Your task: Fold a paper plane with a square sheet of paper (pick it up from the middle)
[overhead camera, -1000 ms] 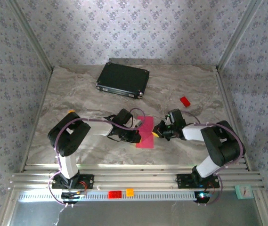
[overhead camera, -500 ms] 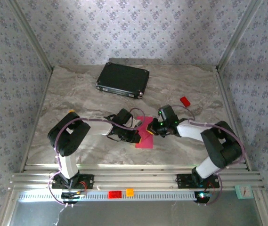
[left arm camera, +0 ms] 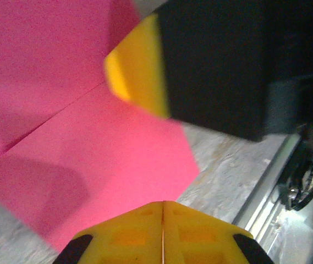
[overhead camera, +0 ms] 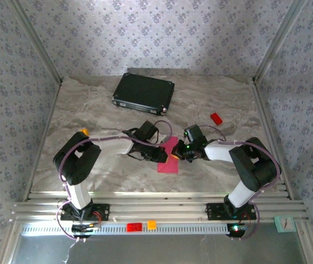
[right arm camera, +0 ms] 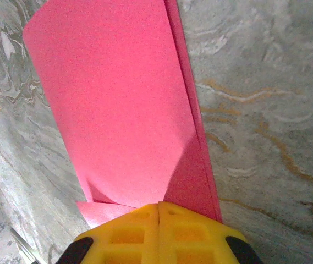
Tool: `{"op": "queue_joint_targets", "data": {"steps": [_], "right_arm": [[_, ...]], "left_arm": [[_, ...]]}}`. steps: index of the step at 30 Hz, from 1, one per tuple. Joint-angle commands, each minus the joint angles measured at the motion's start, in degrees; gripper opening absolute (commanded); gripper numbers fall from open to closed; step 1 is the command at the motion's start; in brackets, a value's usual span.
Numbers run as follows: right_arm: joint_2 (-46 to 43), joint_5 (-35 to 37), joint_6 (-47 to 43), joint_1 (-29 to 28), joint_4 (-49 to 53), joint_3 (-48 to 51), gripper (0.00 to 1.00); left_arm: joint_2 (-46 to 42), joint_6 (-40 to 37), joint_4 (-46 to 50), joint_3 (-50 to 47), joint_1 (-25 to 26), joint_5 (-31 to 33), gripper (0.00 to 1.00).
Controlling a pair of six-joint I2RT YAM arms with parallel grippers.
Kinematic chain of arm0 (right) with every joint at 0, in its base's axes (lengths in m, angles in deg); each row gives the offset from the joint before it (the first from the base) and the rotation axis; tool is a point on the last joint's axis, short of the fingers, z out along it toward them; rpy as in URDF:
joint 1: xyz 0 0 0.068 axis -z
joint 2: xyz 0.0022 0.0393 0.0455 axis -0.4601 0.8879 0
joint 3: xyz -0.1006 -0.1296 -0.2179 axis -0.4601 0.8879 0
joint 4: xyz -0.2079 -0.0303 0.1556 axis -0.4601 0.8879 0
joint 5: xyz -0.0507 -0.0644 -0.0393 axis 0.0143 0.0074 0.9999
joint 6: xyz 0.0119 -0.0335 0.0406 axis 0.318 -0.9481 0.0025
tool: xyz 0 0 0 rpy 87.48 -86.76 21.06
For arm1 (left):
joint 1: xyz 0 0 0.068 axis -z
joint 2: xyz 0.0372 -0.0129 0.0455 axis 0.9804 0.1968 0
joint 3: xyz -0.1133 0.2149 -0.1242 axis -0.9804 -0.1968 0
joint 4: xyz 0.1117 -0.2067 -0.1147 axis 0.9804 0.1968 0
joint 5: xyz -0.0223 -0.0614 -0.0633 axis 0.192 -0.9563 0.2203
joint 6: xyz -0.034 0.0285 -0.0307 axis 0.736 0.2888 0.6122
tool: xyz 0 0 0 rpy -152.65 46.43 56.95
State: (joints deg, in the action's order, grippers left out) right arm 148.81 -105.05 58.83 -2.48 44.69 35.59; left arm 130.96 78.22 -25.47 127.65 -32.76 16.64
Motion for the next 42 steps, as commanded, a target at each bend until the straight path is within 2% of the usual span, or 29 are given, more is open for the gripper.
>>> {"op": "queue_joint_targets", "data": {"steps": [1,8,24,35,39,42], "right_arm": [[1.7,2.9,-0.3,0.4,5.4,2.5,0.0],[0.8,2.8,-0.2,0.8,5.1,3.7,0.0],[0.4,2.3,-0.4,2.1,4.2,5.4,0.0],[0.5,1.5,-0.1,2.2,2.9,5.4,0.0],[0.2,1.1,0.3,1.9,1.8,5.1,0.0],[0.2,0.5,0.4,2.0,1.3,4.5,0.0]], "left_arm": [[3.5,0.5,1.1,3.4,1.4,-0.6,0.1],[7.8,1.6,-0.1,3.5,1.6,2.7,0.11],[0.5,-0.3,0.0,-4.7,1.1,-0.1,0.2],[-6.3,-2.6,2.3,-10.7,-1.0,0.3,0.14],[-10.5,-1.3,-3.5,-12.3,-1.8,-1.6,0.1],[-9.3,0.4,-7.4,-11.2,-2.4,-3.7,0.1]]}}
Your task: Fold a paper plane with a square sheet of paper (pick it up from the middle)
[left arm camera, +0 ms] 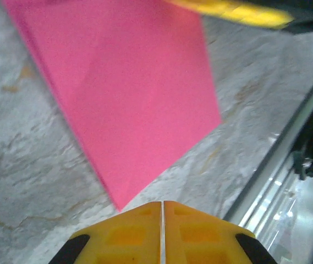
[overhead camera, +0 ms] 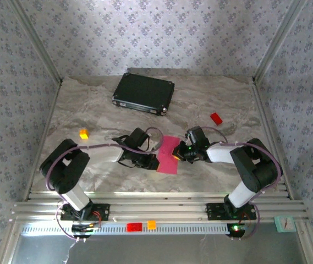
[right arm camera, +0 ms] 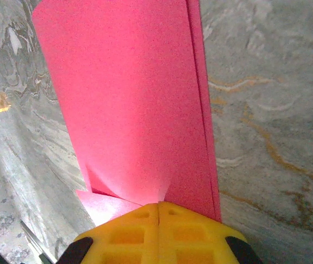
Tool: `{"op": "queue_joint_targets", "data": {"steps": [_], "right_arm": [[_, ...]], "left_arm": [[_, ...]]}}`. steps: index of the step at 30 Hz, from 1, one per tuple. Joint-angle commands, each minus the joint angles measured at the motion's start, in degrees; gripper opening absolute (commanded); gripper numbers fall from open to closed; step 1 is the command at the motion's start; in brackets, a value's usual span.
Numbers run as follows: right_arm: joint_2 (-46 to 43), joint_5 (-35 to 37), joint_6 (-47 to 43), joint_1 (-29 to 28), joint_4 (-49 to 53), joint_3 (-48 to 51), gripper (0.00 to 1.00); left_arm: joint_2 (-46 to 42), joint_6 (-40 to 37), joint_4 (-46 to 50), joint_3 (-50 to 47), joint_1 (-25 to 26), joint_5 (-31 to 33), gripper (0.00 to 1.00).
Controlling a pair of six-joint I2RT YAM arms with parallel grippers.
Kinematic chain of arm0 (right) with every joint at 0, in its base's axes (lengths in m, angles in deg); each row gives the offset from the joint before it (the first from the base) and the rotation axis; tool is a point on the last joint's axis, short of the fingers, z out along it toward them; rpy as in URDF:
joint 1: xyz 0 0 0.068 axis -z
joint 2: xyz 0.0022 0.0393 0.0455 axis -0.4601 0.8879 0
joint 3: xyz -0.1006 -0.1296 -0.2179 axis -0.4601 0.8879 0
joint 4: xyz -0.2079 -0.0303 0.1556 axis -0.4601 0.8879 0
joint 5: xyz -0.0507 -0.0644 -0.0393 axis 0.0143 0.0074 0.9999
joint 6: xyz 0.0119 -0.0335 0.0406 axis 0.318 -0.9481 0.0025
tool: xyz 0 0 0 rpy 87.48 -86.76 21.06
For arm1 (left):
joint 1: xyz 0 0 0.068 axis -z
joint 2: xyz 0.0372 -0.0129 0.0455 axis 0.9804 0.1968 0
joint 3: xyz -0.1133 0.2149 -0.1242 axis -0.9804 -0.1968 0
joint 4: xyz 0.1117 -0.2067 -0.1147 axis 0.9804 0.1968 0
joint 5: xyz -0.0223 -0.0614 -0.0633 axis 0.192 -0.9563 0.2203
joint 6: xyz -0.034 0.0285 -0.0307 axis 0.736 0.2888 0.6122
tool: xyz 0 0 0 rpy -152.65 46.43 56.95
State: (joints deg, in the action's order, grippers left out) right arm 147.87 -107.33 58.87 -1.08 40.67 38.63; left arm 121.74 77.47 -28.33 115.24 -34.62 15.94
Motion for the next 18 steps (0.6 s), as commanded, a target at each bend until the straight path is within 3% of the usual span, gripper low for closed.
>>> {"op": "queue_joint_targets", "data": {"steps": [1,10,18], "right_arm": [[1.0,2.7,0.3,0.5,5.5,1.2,0.0],[0.1,1.2,-0.1,0.9,6.2,-0.3,0.0],[-7.2,2.4,-2.7,1.2,11.6,-2.6,0.0]], "left_arm": [[1.1,1.2,-4.5,2.5,-0.4,-3.7,0.1],[11.4,0.0,-1.2,7.6,0.0,-3.6,0.08],[11.9,0.2,-0.8,4.6,0.0,-0.6,0.04]]}}
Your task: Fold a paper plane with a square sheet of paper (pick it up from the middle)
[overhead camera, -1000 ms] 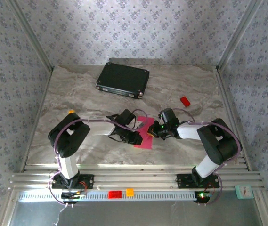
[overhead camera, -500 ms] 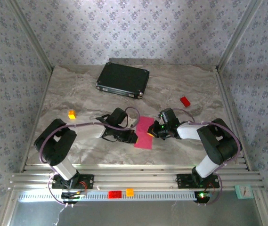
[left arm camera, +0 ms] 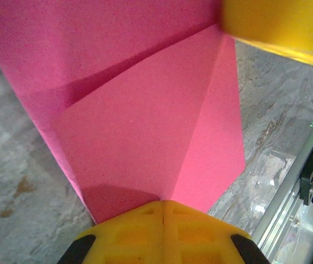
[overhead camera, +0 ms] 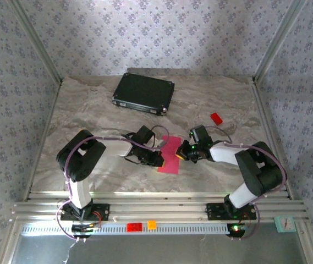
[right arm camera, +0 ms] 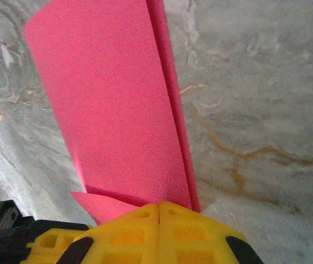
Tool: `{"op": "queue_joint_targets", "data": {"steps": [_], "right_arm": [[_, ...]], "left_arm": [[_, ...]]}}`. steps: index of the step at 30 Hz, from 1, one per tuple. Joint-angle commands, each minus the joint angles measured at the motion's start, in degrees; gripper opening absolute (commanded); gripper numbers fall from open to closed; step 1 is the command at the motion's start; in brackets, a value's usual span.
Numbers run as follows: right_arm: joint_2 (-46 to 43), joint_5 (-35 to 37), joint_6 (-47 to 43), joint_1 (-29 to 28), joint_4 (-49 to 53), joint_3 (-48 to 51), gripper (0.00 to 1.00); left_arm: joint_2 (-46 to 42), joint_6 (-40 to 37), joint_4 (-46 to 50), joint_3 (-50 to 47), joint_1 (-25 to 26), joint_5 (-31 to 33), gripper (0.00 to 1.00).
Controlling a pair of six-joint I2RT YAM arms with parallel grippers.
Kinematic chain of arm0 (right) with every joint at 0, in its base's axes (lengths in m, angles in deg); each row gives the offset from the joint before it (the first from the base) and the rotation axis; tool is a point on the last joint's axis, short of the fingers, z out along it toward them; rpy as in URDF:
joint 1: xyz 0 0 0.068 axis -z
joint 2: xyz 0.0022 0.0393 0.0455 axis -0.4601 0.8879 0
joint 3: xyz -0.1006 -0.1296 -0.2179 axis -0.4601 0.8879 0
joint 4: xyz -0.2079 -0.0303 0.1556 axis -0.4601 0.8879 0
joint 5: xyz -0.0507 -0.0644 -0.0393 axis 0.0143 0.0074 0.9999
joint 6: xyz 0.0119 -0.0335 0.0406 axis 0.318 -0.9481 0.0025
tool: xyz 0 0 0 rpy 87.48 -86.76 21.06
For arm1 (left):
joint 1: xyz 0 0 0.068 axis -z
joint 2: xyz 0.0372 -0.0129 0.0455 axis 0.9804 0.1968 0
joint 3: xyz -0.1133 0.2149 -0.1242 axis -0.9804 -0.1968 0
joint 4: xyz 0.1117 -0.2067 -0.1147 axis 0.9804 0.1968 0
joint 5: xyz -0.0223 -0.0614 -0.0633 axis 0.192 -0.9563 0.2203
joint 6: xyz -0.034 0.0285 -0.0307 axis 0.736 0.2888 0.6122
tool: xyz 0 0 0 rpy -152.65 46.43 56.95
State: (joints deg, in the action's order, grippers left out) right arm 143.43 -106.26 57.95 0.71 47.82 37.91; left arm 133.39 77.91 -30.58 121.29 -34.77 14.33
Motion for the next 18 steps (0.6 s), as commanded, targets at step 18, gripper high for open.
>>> {"op": "queue_joint_targets", "data": {"steps": [18], "right_arm": [[3.2,1.1,2.2,-5.2,-3.0,2.1,0.0]], "left_arm": [[2.8,-0.7,2.5,-1.8,0.2,2.3,0.0]]}}
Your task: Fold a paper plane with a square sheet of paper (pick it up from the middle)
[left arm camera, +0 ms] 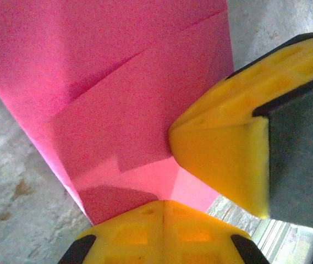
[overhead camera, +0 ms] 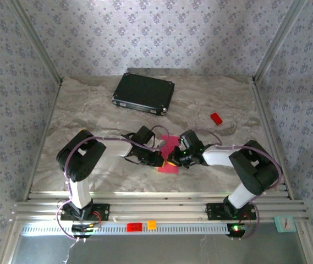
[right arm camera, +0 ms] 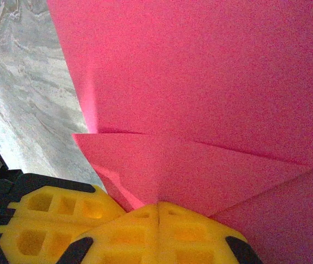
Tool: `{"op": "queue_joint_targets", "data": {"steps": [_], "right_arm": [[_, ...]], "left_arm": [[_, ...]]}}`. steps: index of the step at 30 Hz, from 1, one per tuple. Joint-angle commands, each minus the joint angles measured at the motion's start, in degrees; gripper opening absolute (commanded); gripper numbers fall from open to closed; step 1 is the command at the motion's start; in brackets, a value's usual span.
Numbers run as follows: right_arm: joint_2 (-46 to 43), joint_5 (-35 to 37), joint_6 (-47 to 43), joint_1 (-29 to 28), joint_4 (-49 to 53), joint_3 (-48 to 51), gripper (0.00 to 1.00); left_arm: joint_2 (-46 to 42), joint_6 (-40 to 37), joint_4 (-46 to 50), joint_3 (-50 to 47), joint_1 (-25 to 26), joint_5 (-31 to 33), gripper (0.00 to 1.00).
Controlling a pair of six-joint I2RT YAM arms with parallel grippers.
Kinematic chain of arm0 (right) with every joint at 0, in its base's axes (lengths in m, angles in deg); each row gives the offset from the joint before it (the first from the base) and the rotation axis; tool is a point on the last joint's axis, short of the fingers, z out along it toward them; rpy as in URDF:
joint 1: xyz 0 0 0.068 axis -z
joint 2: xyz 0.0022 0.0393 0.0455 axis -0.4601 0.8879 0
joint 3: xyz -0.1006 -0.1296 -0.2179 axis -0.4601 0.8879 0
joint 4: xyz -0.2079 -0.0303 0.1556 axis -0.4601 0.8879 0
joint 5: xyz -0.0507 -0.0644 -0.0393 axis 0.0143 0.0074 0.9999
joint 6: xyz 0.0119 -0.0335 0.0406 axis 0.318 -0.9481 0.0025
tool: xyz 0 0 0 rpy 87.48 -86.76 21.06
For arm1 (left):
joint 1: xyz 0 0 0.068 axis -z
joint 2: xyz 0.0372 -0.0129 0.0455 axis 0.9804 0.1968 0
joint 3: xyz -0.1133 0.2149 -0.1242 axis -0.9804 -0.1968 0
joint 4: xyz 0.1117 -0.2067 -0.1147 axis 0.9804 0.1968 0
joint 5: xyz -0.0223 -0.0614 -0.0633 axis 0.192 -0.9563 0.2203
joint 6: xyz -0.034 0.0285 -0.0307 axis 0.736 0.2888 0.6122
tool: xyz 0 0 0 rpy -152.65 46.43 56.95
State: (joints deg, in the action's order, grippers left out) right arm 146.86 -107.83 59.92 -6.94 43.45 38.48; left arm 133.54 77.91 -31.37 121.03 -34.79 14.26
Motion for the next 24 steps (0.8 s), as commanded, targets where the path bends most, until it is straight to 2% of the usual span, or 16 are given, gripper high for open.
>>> {"op": "queue_joint_targets", "data": {"steps": [1,7,11,15,19,24], "right_arm": [[-1.1,2.4,-0.2,3.3,1.8,1.4,0.0],[-4.5,2.4,-3.1,6.3,6.5,-0.6,0.0],[-4.9,2.3,-3.6,4.8,6.7,-2.6,0.0],[-1.7,1.7,-3.5,2.1,6.2,-4.9,0.0],[0.5,4.2,-2.4,1.8,5.9,-3.0,0.0],[0.0,3.1,-1.7,4.6,2.1,1.2,0.0]], "left_arm": [[3.0,-0.7,3.3,-1.9,0.2,2.4,0.0],[3.9,-0.8,2.9,-2.9,0.3,2.4,0.0],[3.5,-0.6,2.9,-2.9,0.4,2.7,0.0],[3.4,-0.2,2.7,-2.6,0.4,2.7,0.0],[3.2,0.0,2.8,-2.3,0.5,2.6,0.0],[3.3,0.1,2.8,-2.4,0.5,2.3,0.0]]}}
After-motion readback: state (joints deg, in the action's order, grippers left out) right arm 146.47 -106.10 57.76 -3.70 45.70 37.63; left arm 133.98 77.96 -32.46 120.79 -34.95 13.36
